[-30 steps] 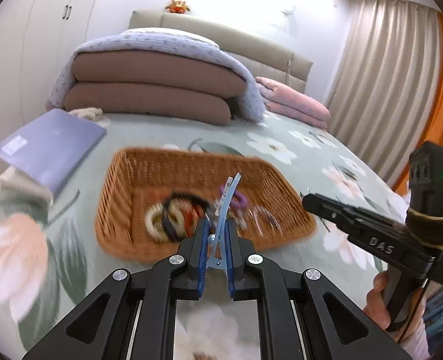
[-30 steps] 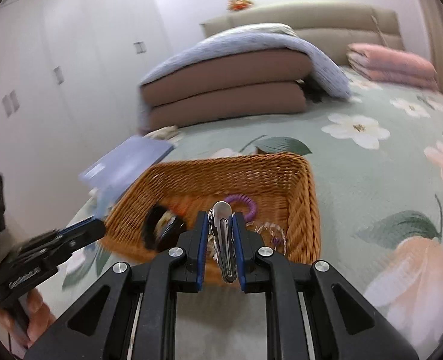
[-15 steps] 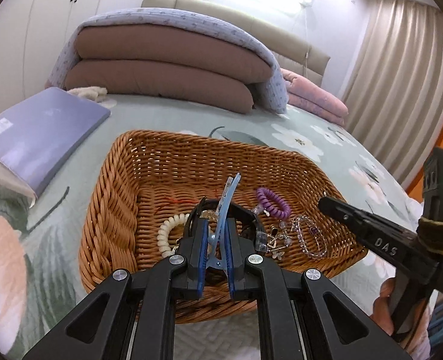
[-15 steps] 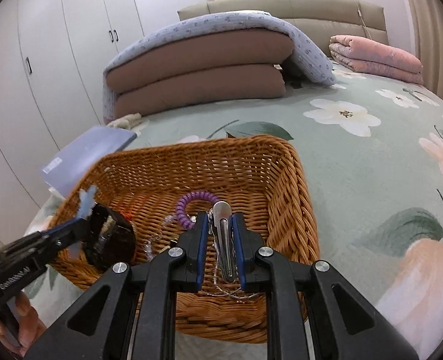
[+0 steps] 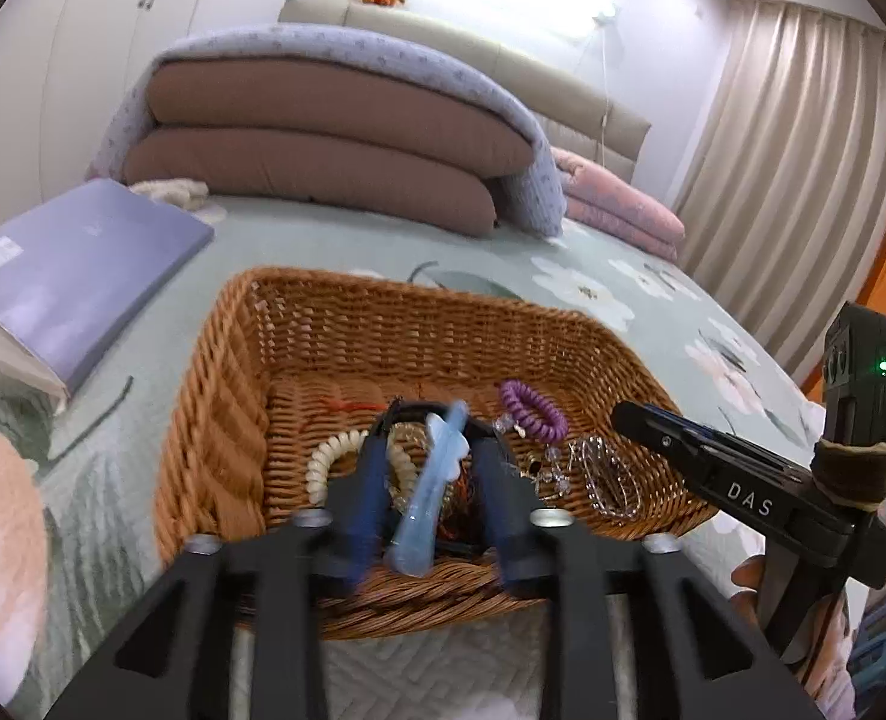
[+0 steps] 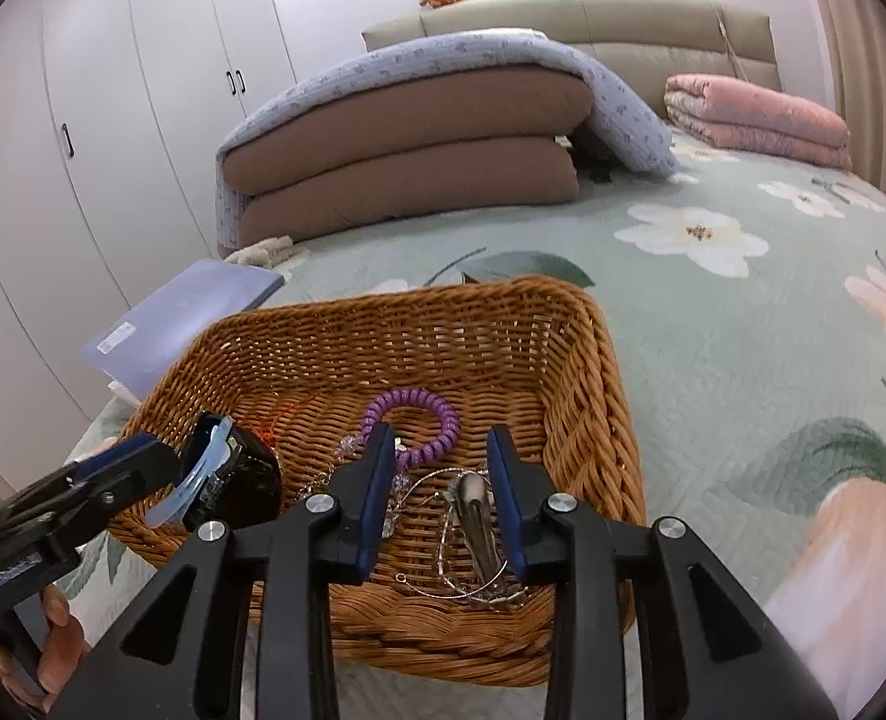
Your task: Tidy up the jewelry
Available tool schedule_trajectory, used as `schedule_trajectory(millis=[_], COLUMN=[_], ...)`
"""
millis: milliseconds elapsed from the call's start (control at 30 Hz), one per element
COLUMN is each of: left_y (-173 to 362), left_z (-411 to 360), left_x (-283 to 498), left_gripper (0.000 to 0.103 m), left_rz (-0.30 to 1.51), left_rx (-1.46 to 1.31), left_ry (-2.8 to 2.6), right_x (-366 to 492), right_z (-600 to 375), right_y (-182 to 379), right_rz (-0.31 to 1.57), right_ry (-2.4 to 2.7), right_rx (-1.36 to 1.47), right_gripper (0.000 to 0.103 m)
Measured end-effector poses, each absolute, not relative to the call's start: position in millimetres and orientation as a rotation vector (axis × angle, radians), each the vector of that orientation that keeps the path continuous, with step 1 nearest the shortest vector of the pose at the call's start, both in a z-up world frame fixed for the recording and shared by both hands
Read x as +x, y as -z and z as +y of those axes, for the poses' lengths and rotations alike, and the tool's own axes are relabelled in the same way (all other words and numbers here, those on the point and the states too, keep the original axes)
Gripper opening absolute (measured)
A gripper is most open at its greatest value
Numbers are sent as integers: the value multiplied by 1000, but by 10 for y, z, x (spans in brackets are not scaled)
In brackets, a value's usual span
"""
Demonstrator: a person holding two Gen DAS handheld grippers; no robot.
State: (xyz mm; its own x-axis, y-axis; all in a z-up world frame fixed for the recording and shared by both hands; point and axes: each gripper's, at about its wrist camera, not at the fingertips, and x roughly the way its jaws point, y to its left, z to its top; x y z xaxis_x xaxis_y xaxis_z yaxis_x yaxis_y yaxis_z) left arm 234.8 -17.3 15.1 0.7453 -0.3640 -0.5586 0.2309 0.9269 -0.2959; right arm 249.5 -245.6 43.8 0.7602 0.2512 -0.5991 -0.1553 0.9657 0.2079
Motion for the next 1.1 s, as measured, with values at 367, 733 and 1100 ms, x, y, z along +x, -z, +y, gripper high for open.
schedule_trajectory(millis=[367,733,1100], left_y=[-425,-324,-195], left_z=[-41,120,67], left_x=[1793,728,491], left_gripper=[51,61,70], left_rz=[521,496,478], left_rx=[-209,-134,-53], left_ry=[290,134,69], right_x=[1782,725,494], right_z=[-2355,-2113,-2080], right_y=[-859,-790,-575], right_rz=[485,534,515], right_ry=[-94,-103,-27], right_rx=[59,93,35], right_gripper=[48,52,65])
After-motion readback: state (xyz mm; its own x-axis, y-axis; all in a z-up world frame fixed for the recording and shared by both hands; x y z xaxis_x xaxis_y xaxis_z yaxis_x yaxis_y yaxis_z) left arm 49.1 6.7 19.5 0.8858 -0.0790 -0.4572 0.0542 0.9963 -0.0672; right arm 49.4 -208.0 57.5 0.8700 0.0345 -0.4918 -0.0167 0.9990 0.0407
